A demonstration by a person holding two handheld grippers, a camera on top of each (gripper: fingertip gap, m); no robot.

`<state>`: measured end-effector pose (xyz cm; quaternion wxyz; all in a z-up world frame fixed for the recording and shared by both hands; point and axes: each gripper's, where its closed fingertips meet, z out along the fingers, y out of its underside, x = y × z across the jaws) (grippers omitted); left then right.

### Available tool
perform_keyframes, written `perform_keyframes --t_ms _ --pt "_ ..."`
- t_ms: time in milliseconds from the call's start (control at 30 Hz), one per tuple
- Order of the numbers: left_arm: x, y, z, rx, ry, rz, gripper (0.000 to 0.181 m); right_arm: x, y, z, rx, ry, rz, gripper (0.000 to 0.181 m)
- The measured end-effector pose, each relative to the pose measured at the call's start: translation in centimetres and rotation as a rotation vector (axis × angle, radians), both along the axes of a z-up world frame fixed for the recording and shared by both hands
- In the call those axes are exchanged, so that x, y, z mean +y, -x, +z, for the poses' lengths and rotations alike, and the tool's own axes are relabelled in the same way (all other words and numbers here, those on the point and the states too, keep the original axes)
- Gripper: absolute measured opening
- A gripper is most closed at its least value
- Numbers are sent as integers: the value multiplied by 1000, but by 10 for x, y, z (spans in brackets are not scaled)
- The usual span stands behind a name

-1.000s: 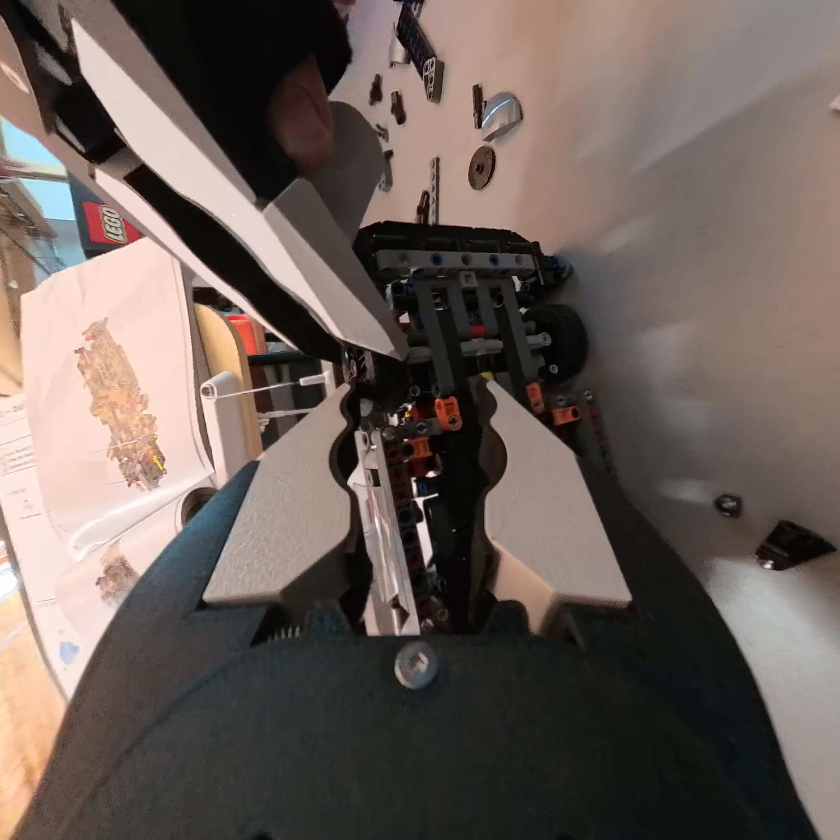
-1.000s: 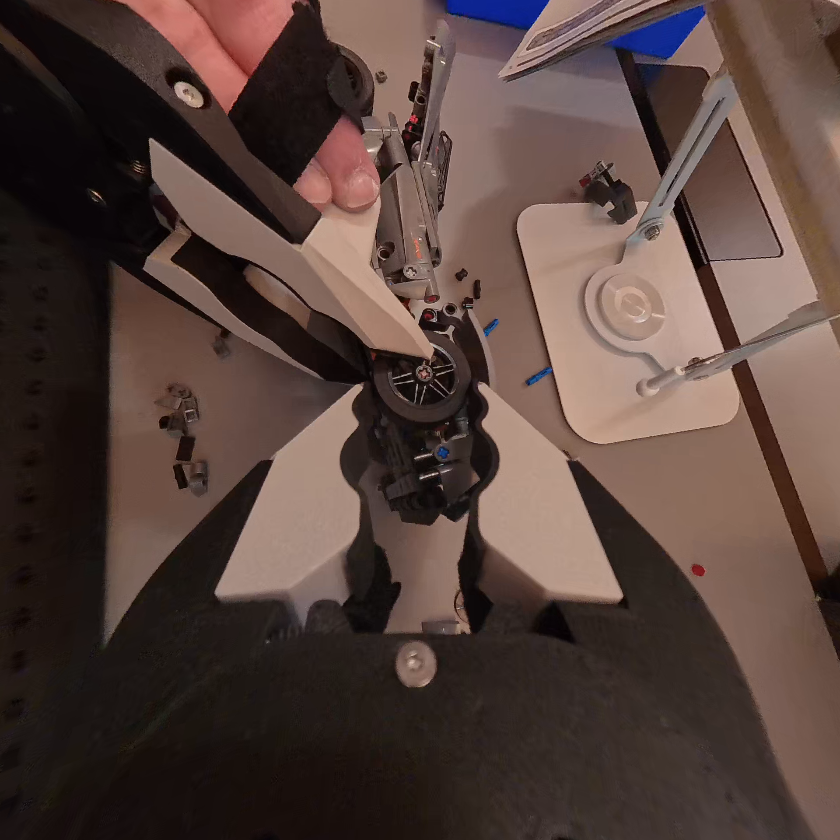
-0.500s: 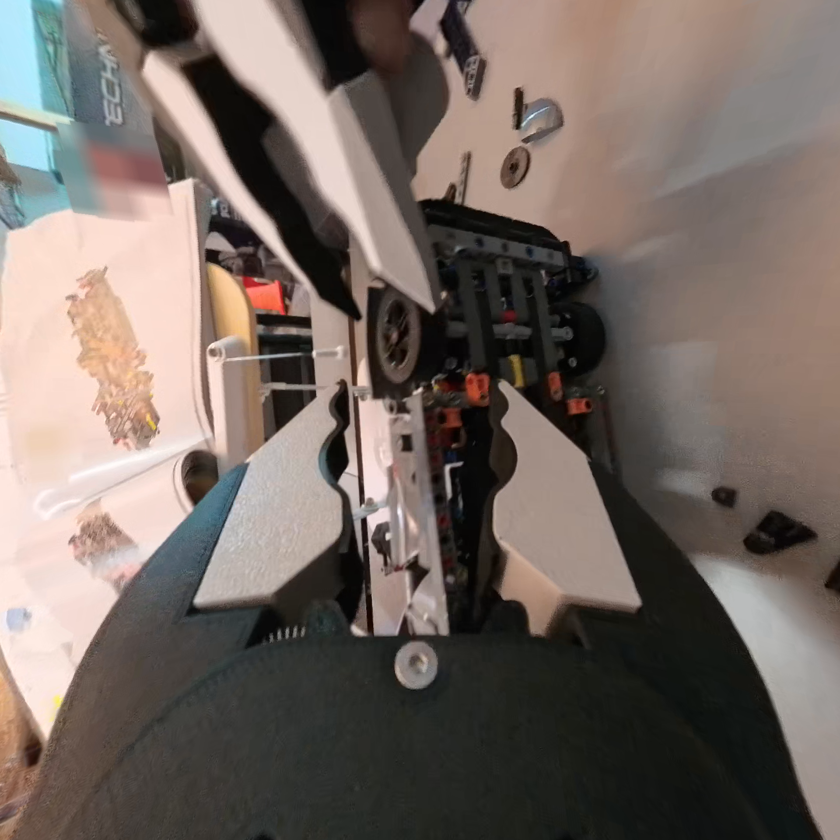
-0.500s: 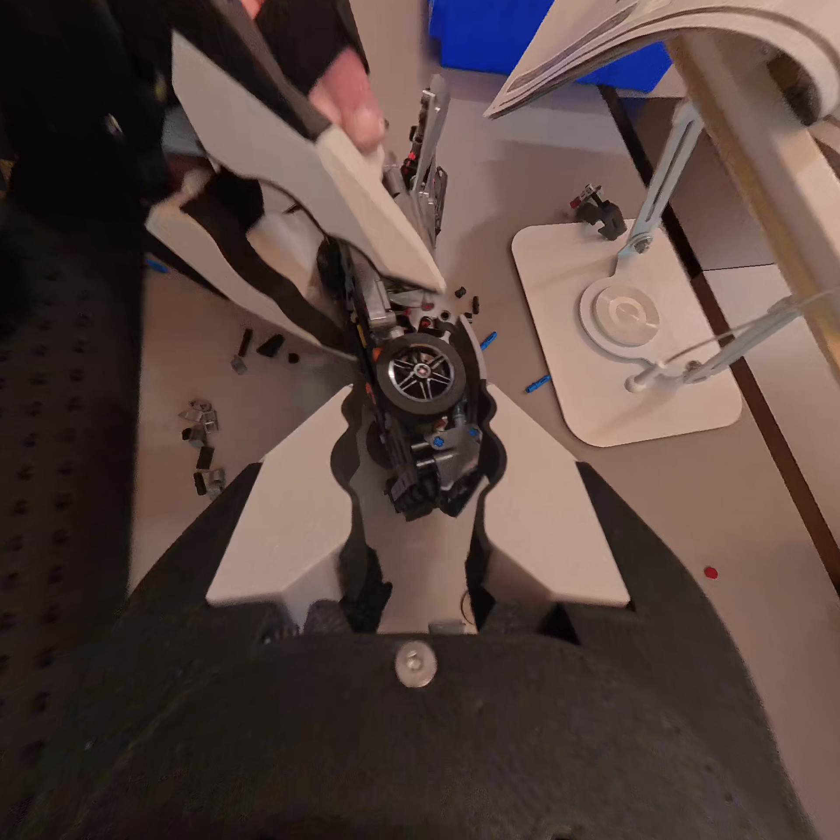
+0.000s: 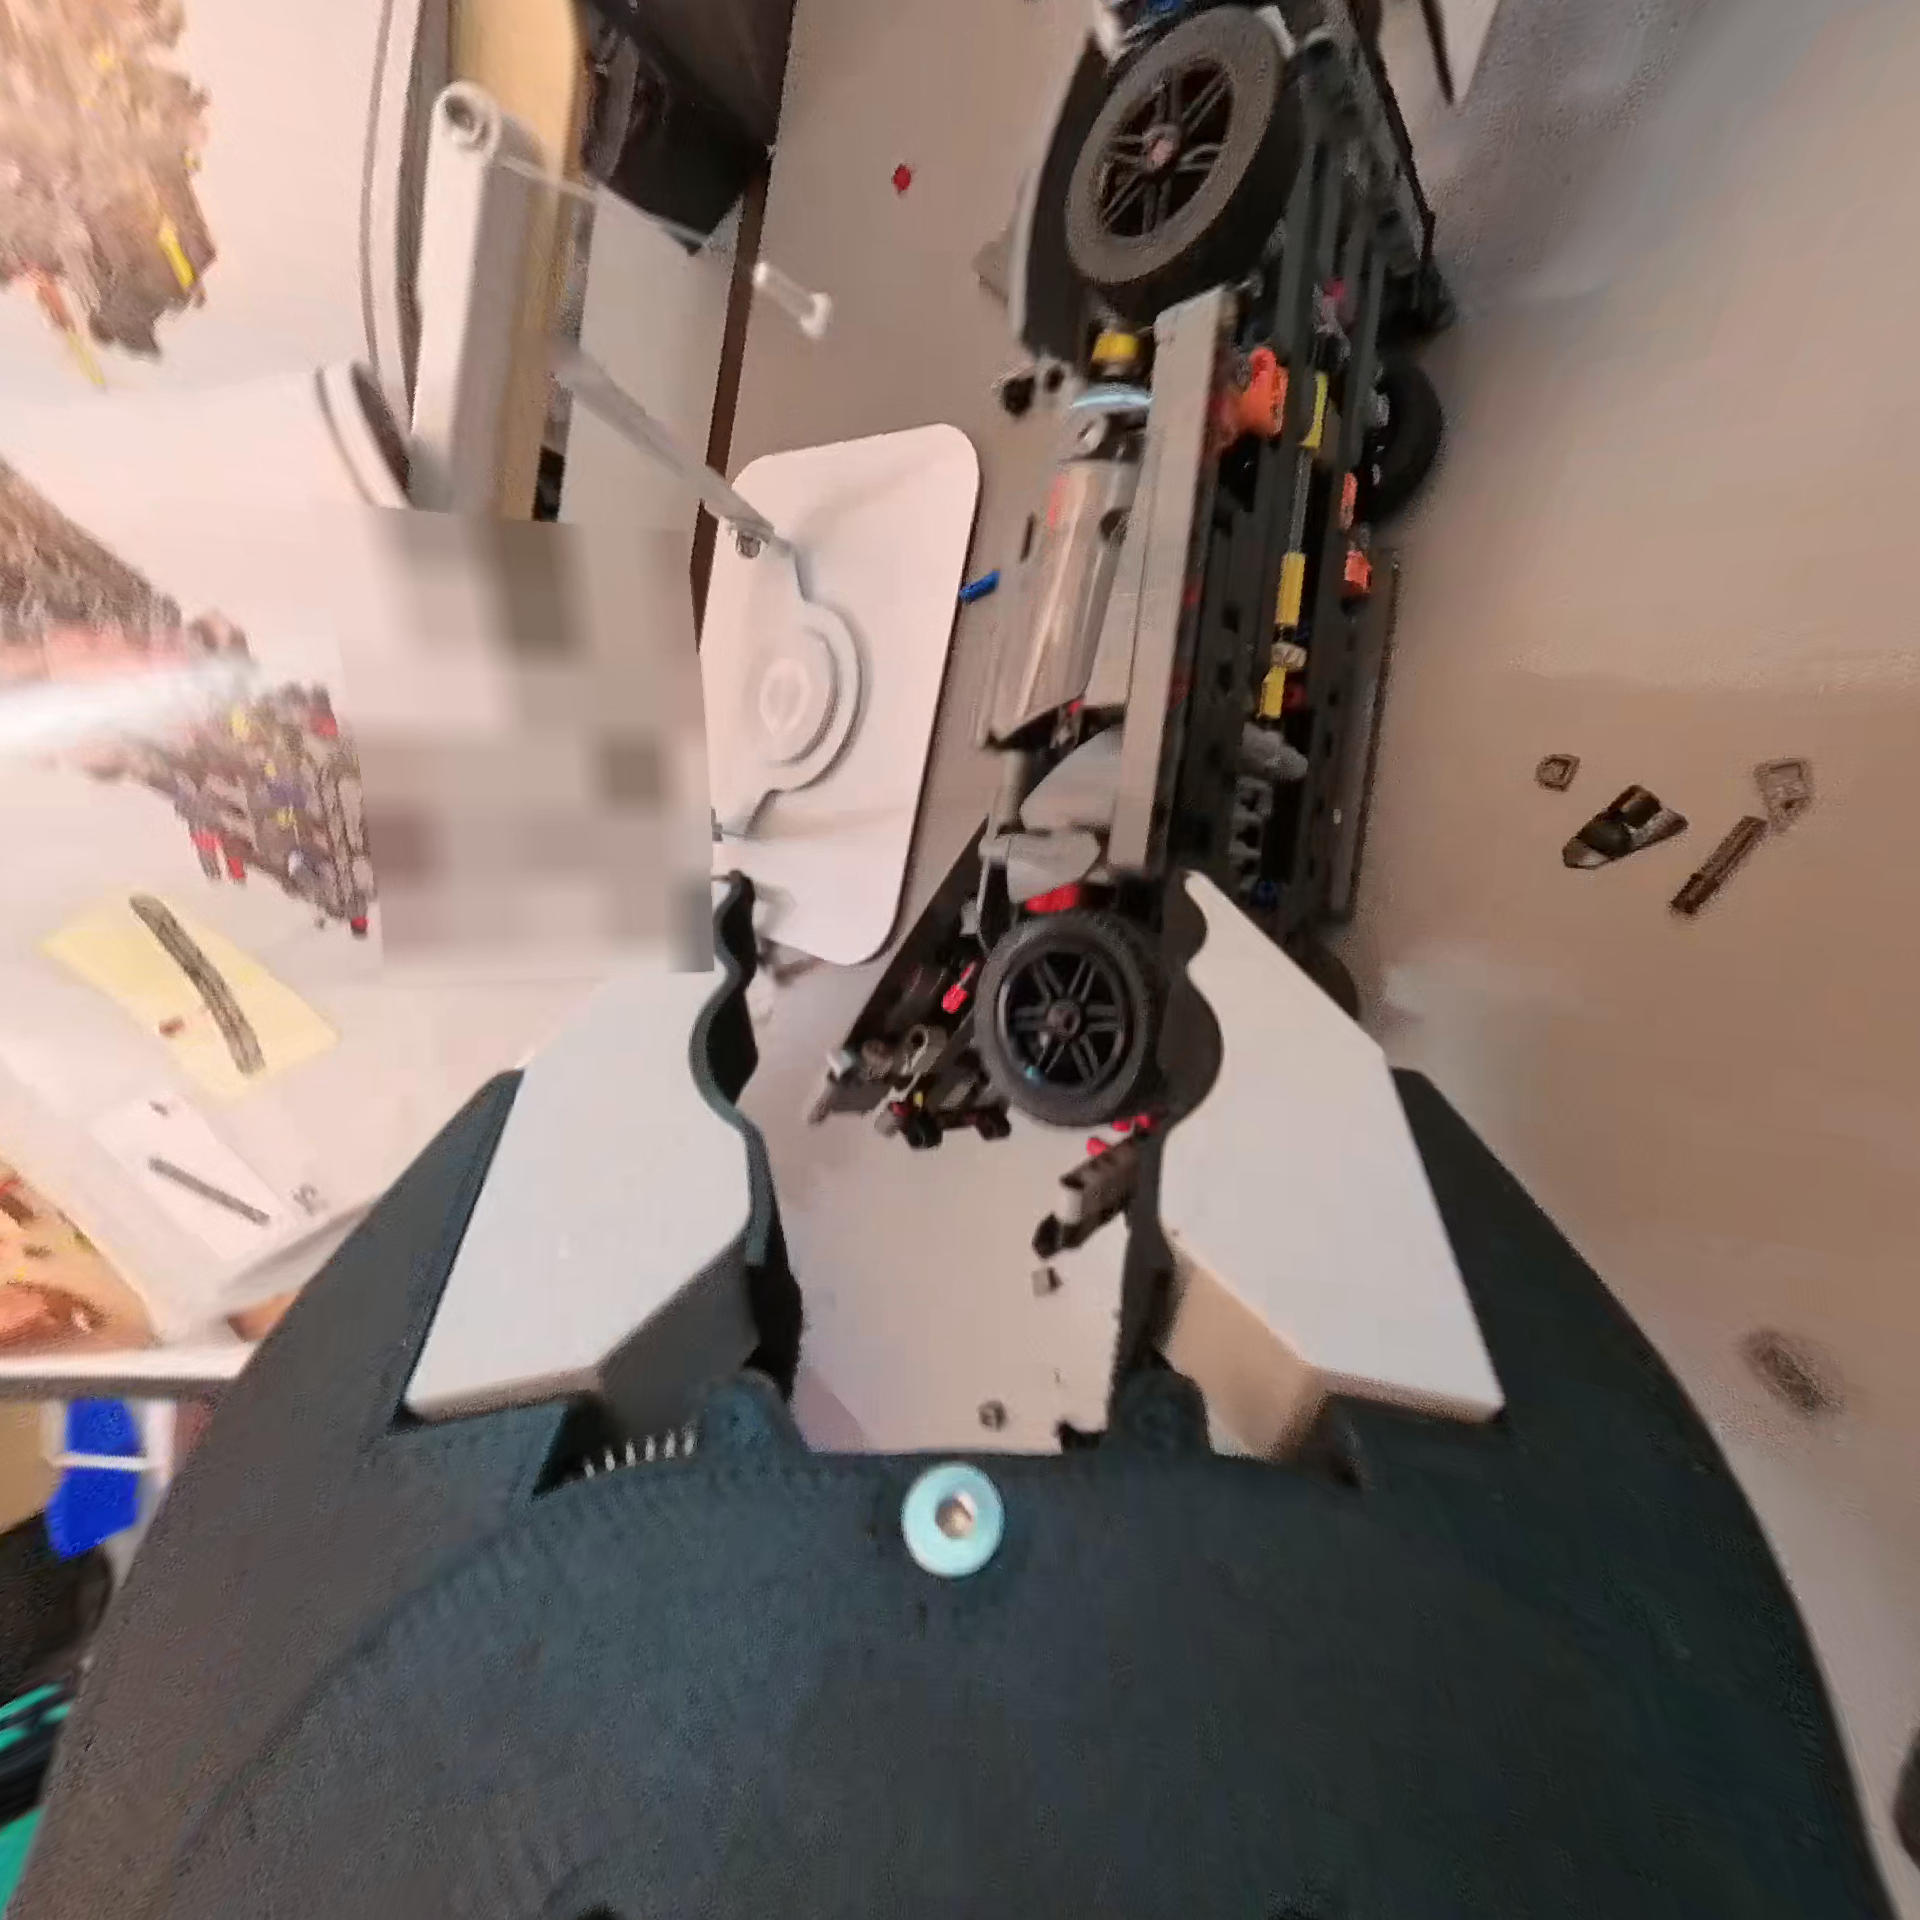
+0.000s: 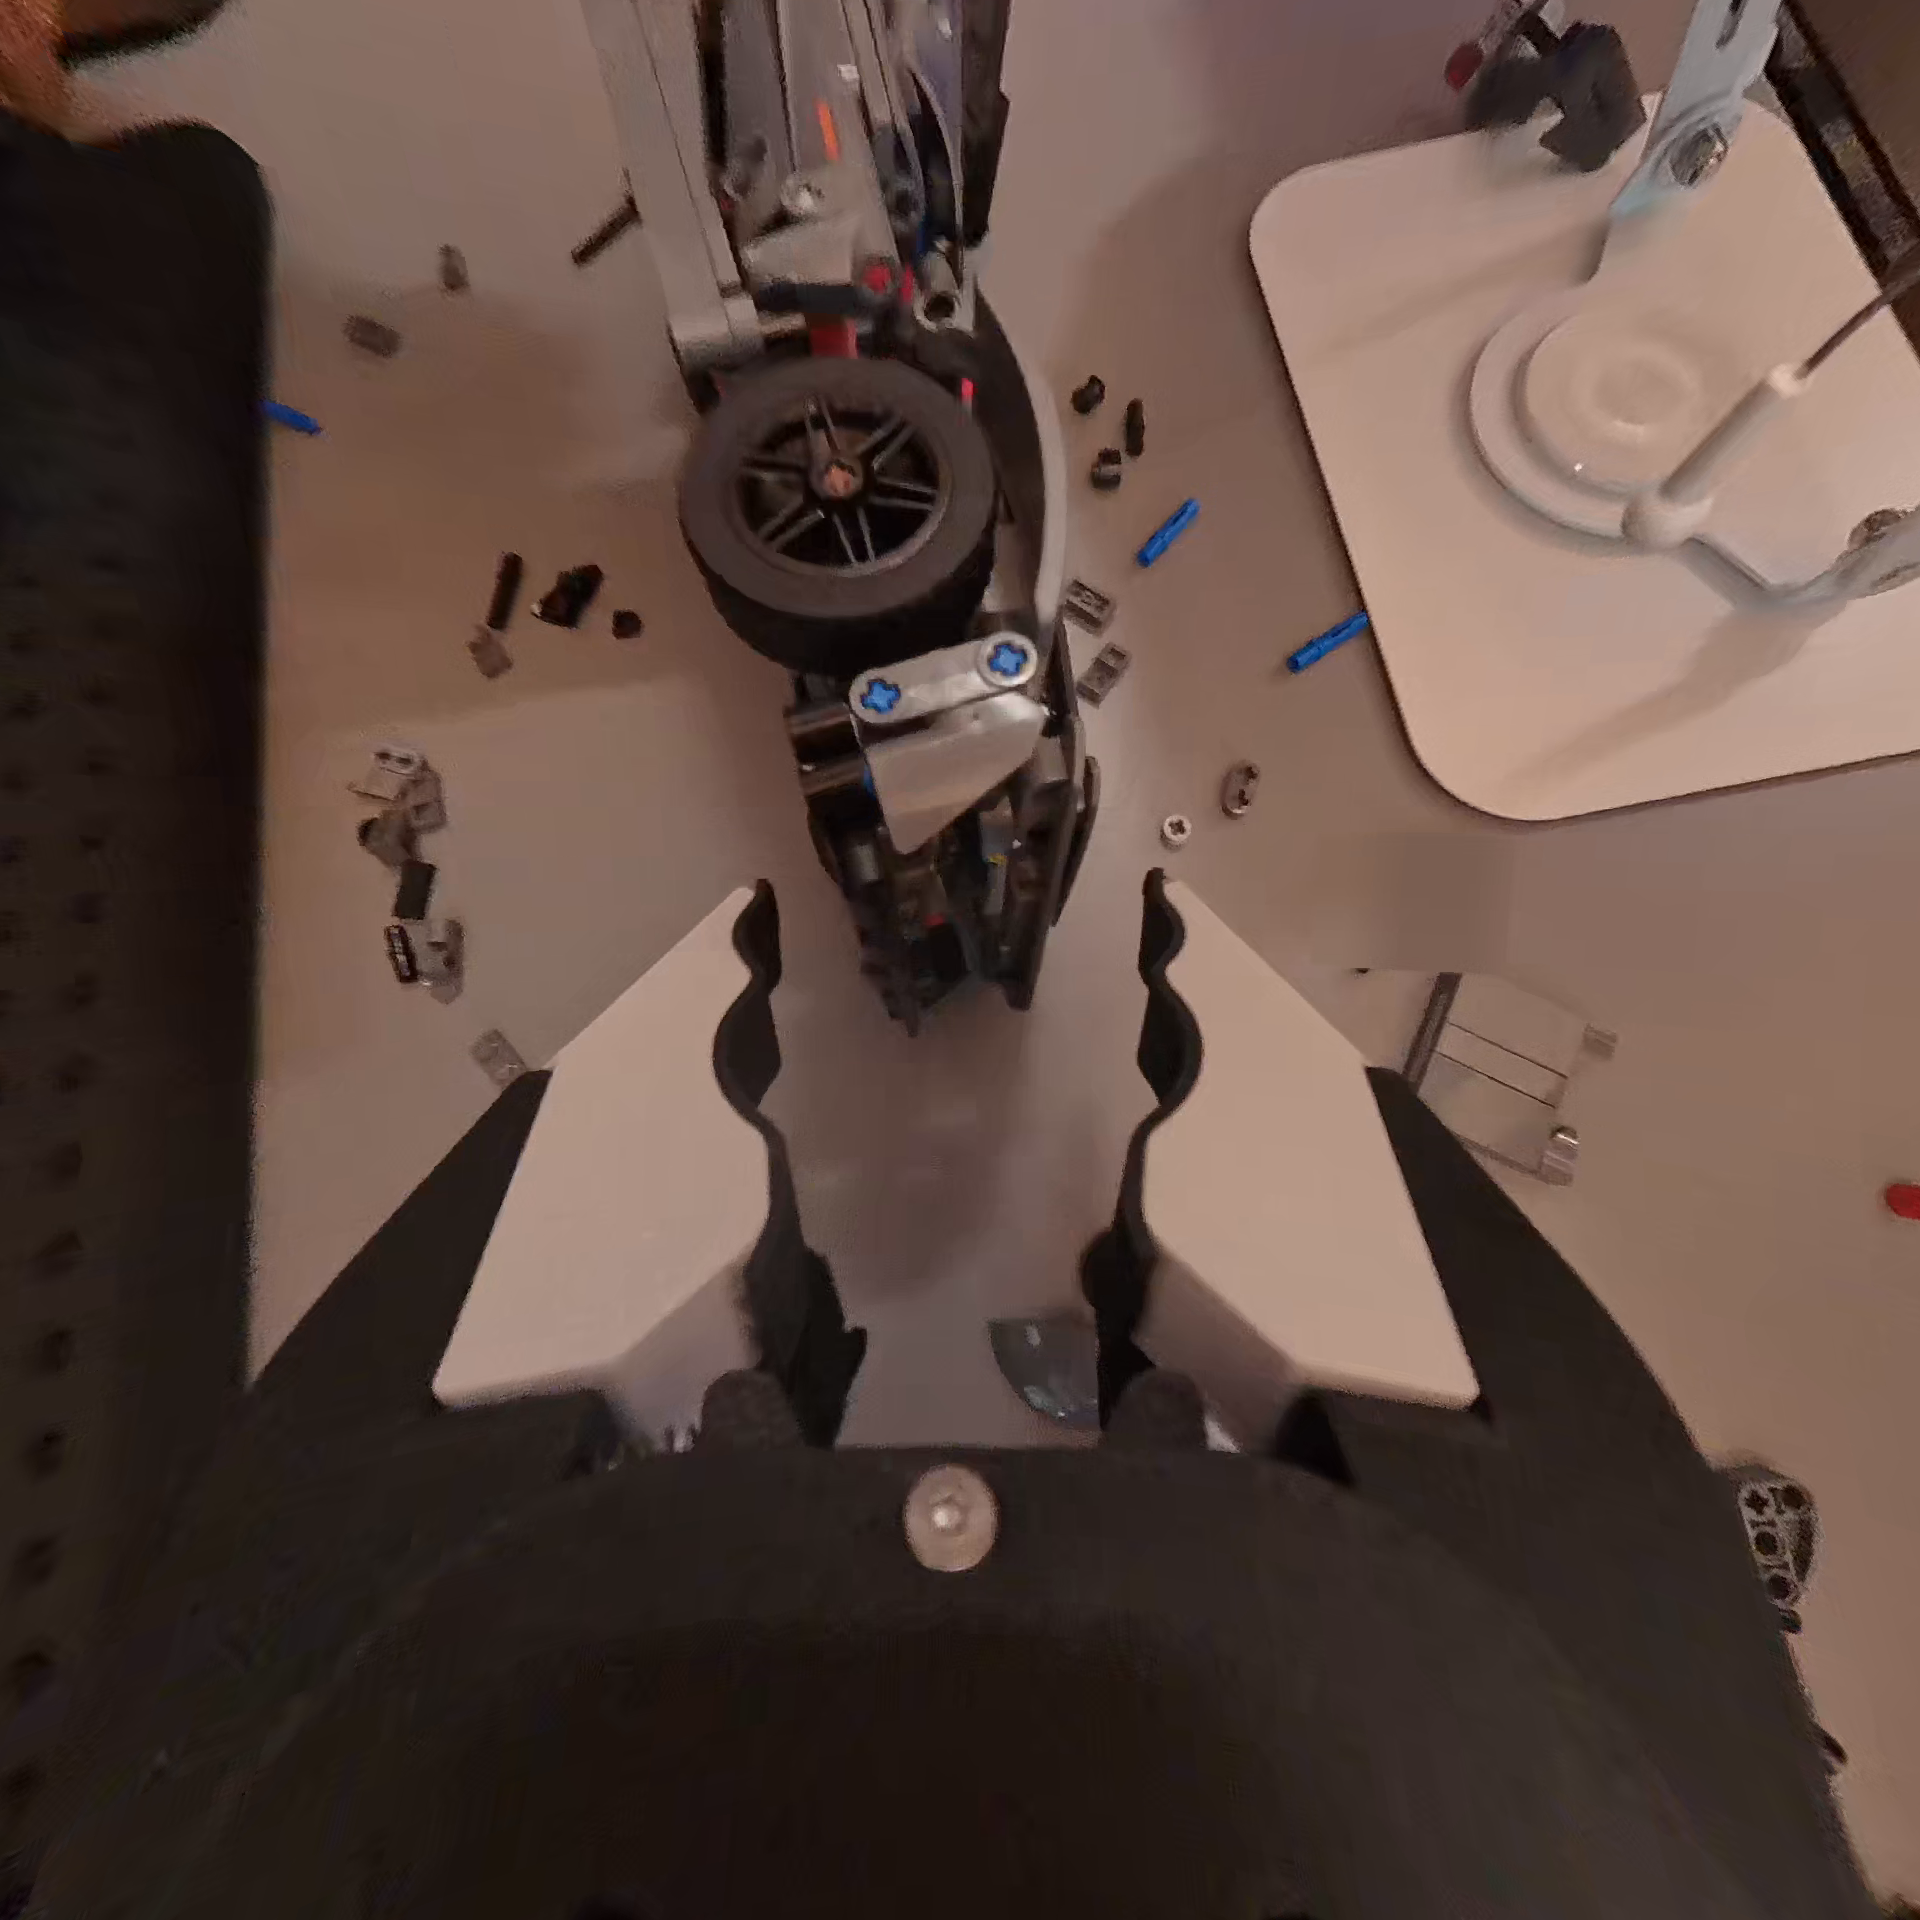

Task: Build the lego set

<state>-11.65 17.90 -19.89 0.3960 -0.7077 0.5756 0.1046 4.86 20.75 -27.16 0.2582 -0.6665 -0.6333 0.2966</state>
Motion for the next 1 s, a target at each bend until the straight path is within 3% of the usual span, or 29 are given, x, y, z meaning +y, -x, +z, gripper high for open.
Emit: perform_keyframes --t_ms 100,200,367,500,600,733,1000 --pt "-3 23 9 -77 30 63 79 2 2 -6 -13 -19 -11 44" --pt "-10 55 5 -100 100 191 84 0 2 -10 -27 -43 4 41" --pt "-36 82 -39 -164 296 295 89 -1 3 -11 -10 -46 11 39" --pt "-44 76 -82 -249 441 274 80 -2 5 -10 -1 -77 14 38" --pt "-39 71 -104 -245 453 278 70 -4 8 -10 11 -90 15 37" --pt "-37 57 -109 -296 445 247 49 -6 12 -9 33 -137 19 37" --pt "-34 55 -105 -243 370 247 47 -7 12 -4 55 -224 9 37"
